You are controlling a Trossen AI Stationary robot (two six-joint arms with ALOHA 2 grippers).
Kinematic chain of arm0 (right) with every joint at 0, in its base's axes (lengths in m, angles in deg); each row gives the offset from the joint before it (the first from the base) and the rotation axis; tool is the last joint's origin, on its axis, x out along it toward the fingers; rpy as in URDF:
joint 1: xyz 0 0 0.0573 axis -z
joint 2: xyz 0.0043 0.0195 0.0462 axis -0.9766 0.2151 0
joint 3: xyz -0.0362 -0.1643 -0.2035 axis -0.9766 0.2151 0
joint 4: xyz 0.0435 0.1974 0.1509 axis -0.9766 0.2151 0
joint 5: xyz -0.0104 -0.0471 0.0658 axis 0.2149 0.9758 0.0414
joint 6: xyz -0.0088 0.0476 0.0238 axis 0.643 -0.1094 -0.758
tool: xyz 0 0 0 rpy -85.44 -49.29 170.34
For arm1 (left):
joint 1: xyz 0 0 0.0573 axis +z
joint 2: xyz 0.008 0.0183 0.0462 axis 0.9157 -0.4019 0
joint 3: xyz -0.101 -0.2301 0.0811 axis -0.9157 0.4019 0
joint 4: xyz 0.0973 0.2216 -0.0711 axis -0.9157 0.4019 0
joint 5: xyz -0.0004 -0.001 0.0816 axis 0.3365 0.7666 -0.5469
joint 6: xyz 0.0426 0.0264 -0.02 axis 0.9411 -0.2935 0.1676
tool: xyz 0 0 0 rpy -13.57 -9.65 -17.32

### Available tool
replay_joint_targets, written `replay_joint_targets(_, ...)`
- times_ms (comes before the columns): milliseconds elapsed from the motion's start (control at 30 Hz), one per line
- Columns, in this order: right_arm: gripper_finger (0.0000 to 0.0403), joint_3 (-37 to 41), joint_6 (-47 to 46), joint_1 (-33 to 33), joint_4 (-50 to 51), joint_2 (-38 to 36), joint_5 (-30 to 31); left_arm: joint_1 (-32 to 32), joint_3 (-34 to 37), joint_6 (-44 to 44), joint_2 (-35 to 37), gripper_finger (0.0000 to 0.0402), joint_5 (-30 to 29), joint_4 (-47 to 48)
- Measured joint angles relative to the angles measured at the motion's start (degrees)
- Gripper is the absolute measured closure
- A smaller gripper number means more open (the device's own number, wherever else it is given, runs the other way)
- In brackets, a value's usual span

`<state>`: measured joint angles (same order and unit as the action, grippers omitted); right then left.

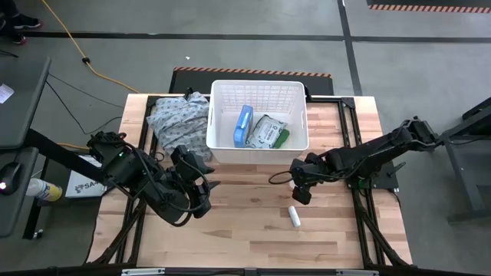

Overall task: Pick & place medical supplies in basket/bin
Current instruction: Put the orange pill bottle into the white bin

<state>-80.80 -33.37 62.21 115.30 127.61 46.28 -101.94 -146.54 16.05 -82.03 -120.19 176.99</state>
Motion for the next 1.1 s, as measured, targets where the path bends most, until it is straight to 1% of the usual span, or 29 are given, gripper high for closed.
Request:
replay_joint_targets(233, 0.0026, -0.02, 0.31, 0.00, -1.76, 1.13, -0.22, 0.00, 0.00, 0.00, 0.00, 0.0190, 0.00, 0.00)
replay_joint_targets(467, 0.0027, -0.02, 2.36, 0.04, -2.25, 7.07, -1.51, 0.00, 0.00, 0.00, 0.00, 0.0190, -0.01, 0.00)
replay_joint_targets(667, 0.0026, -0.02, 3.09, 0.04, -2.25, 10.56, -0.47, 0.00, 0.00, 0.00, 0.00, 0.0190, 0.07, 0.00)
replay_joint_targets(1100, 0.0029, -0.02, 2.97, 0.04, -5.35, 11.21, 0.00, 0.00, 0.00, 0.00, 0.00, 0.0190, 0.35, 0.00)
